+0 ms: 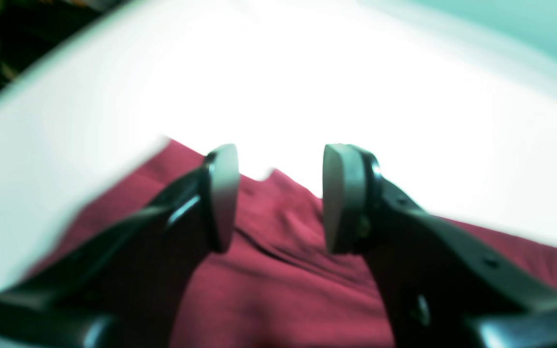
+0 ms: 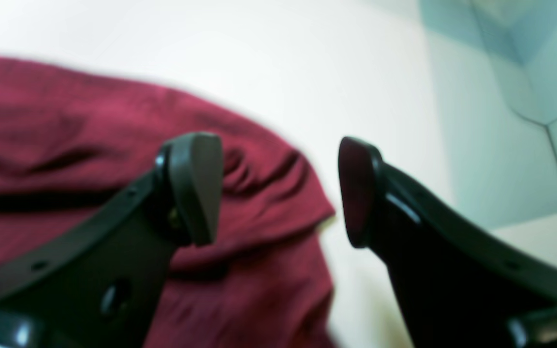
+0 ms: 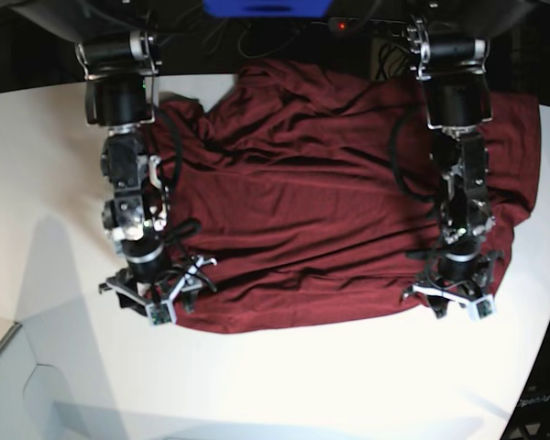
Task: Layout the t-shirt on the table in an organized manner, then fold the t-shirt properly
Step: 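Grasp the shirt's side edges with both grippers and pull outward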
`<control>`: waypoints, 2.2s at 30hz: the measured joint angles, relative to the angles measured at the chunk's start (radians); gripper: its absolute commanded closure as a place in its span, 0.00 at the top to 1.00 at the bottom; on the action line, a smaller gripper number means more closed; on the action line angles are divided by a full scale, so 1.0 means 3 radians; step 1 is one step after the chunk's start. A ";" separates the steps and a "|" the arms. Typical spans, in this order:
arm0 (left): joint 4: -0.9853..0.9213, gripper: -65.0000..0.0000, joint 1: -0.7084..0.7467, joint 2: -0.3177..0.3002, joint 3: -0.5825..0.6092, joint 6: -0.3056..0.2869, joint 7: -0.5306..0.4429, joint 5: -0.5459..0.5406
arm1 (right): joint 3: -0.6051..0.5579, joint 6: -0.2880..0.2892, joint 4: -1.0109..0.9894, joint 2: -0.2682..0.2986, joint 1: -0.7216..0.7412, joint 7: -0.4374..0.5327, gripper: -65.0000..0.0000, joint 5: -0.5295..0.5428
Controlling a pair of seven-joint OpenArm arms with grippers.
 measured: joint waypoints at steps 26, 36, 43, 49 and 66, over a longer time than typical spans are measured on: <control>-0.1634 0.42 -0.0584 -0.0122 -0.0006 0.0041 -0.0591 0.0001 | 0.0117 0.0381 0.0688 0.0008 -0.0970 -0.0156 0.58 0.0001; -0.1798 0.37 -0.0651 -0.0123 -0.0005 0.0039 -0.0635 0.0005 | 0.0237 0.0380 0.0684 0.0010 -0.0975 -0.0165 0.58 -0.0006; -0.1612 0.05 -0.0642 -0.0126 -0.0005 0.0039 -0.0603 -0.0006 | 0.0237 0.0380 0.0684 0.0011 -0.0977 -0.0165 0.58 -0.0006; -0.1626 0.00 -0.0726 -0.0127 -0.0018 0.0041 -0.0617 -0.0009 | 0.0237 0.0380 0.0684 0.0015 -0.1001 -0.0158 0.58 -0.0006; -0.2084 0.00 -0.1709 -0.0276 -0.0004 0.0056 -0.0614 0.0004 | 0.0237 0.0380 0.0687 0.0065 -0.1105 -0.0165 0.58 -0.0010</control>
